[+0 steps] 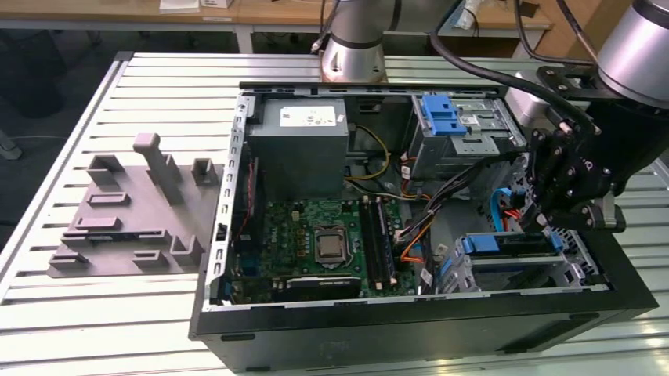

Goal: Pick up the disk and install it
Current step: 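Insert the second disk wire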

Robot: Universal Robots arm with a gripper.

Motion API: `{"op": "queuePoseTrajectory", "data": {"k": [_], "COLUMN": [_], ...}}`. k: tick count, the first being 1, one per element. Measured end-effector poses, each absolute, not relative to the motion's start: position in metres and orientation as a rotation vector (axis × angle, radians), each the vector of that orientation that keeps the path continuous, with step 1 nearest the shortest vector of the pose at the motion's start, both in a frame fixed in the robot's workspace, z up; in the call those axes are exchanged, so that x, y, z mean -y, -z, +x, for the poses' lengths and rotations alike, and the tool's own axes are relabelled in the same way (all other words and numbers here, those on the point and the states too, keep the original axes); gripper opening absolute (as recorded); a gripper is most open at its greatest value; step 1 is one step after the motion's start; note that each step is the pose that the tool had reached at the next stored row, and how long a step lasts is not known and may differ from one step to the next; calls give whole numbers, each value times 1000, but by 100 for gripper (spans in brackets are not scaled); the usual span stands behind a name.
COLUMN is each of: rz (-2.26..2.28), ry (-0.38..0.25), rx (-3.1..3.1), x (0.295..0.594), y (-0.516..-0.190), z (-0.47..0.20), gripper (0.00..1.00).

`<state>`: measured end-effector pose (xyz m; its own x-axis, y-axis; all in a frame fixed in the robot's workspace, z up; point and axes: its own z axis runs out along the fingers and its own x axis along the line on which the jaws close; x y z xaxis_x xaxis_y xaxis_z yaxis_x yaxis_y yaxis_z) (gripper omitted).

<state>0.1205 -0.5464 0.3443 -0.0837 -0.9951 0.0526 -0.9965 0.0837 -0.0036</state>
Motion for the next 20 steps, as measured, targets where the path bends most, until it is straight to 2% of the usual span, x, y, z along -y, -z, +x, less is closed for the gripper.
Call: {"op": "queuePoseTrajectory", "data": {"k": [20], "rz": [2103], "ry": [-62], "rx": [2287], "x": [546], "y": [-371], "z": [94], "gripper": [11]}}
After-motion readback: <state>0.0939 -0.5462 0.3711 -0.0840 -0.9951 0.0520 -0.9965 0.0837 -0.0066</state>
